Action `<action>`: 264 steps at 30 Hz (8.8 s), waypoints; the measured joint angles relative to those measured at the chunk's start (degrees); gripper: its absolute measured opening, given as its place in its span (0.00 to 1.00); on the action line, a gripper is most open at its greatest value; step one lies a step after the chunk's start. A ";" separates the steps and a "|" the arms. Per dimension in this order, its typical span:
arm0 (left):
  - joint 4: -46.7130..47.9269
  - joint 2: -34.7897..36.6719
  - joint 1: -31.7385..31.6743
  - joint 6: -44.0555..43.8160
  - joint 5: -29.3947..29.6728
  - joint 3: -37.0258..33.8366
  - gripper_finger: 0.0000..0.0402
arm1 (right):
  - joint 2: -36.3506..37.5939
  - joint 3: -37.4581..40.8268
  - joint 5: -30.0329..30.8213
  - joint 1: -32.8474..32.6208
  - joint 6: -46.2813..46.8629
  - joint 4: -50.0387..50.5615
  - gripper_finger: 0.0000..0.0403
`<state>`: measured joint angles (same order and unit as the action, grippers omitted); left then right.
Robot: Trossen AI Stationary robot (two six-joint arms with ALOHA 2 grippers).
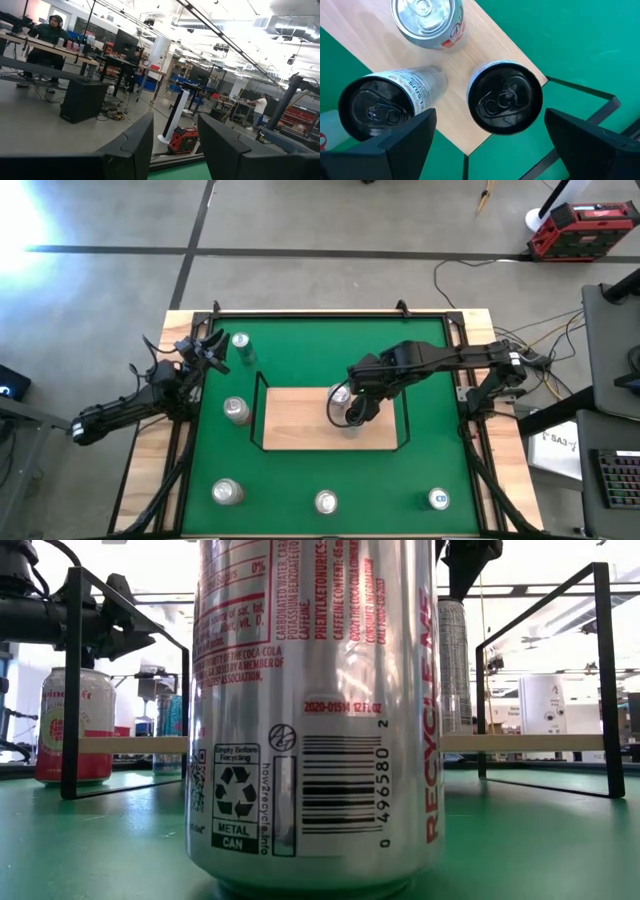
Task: Place canned beverage on shelf
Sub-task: Put the white-yellow soda can on the shelf, then adjust the white-yellow soda can on the shelf and align with the other white-yellow soda can
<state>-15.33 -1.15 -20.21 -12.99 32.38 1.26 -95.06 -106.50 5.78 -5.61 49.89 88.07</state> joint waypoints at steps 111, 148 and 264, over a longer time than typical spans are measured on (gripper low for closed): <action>0.00 -0.02 0.00 0.00 0.02 0.00 0.34 | -0.09 2.08 7.71 -9.10 -69.77 1.95 0.63; 0.00 -0.02 0.00 0.02 0.00 0.00 0.34 | -0.09 4.43 3.49 -3.21 -84.96 -1.68 0.63; 0.00 -0.02 0.00 0.00 0.02 0.00 0.34 | 3.04 4.98 4.83 -0.60 -77.95 -0.72 0.75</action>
<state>-15.33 -1.17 -20.21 -12.99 32.40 1.26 -92.02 -101.51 10.61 -6.21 -28.06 87.36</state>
